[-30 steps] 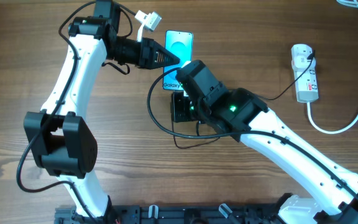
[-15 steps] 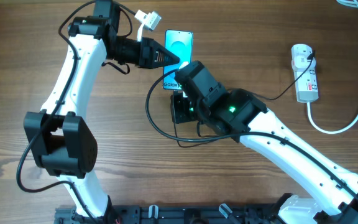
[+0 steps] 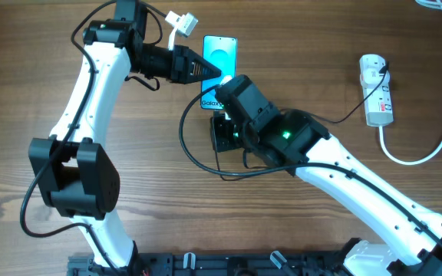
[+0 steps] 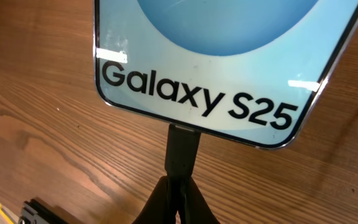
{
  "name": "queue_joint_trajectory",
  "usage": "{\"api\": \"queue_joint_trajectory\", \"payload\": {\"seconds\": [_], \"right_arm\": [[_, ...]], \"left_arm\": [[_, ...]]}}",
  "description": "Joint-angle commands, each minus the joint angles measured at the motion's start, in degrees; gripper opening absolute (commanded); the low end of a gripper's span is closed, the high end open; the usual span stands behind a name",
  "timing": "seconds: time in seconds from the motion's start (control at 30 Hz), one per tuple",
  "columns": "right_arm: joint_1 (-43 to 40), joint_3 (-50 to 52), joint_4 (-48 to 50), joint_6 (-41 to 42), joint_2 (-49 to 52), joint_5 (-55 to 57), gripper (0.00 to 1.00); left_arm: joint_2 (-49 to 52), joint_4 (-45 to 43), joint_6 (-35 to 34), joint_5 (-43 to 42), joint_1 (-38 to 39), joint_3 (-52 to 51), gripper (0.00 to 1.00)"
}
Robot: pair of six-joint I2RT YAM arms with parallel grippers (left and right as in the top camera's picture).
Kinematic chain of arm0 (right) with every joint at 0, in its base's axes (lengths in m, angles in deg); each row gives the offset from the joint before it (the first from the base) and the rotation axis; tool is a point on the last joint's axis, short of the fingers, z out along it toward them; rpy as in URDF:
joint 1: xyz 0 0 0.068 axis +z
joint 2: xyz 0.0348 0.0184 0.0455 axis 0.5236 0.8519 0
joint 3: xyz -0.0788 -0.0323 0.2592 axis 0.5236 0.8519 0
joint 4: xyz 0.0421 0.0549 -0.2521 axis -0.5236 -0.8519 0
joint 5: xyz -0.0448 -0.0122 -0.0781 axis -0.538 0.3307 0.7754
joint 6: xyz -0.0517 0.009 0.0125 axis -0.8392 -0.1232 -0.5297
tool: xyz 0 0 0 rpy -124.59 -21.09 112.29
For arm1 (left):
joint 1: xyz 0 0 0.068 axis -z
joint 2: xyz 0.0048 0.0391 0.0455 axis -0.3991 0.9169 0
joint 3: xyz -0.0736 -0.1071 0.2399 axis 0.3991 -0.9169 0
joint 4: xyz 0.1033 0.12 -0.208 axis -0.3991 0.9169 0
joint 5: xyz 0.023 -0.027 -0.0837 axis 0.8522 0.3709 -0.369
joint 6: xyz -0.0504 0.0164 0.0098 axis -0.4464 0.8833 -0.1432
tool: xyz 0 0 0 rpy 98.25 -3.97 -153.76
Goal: Plug charger to phone and switch on socket
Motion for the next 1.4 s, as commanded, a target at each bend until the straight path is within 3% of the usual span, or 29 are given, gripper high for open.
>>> {"api": "queue_joint_trajectory", "payload": {"seconds": [0.0,0.07,0.3,0.47,0.53,0.63,0.67,0.73,0.97,1.1,1.37], "right_arm": [[-1.18,-6.19,0.66,-1.05,-0.26,6.88,0.05],[-1.18,-6.19,0.37,-1.07,-0.26,7.48,0.06],[-1.18,-6.19,-0.26,-1.01,-0.26,7.45,0.34],[-1.18,-6.19,-3.02,-0.33,-0.31,3.78,0.42],[-1.18,-6.19,-5.09,1.22,-0.48,3.80,0.60],[-1.55,-6.19,-8.94,4.79,-0.57,4.46,0.93],[-2.01,-6.19,-9.46,5.99,-0.57,4.44,0.99],[-3.56,-6.16,-10.60,8.26,-0.57,4.42,1.00],[-6.78,-6.03,-14.53,7.80,-0.57,4.50,1.00],[-6.80,-5.99,-14.84,8.02,-0.55,4.44,1.00],[-6.82,-5.99,-15.45,7.85,-0.50,5.77,1.00]], "left_arm": [[-1.44,1.51,-0.09,-0.66,0.55,0.26,0.04],[-1.44,1.75,-0.09,-0.68,0.55,0.26,0.04],[-1.44,1.70,-0.09,-0.66,0.52,0.26,0.04],[-1.44,0.79,-0.11,3.08,0.52,0.26,0.04],[-1.33,0.72,-0.76,7.82,0.52,0.24,0.04],[-0.09,0.42,-7.30,16.04,0.55,0.24,0.04],[0.68,0.39,-8.50,17.77,0.66,0.24,0.04],[3.10,0.37,-12.59,20.55,1.38,0.24,0.04],[12.28,-1.73,-16.52,21.20,6.73,0.24,0.04],[14.16,-6.88,-22.01,28.83,8.13,0.24,0.04],[20.26,-10.08,-24.20,31.65,10.73,0.24,0.04]]}}
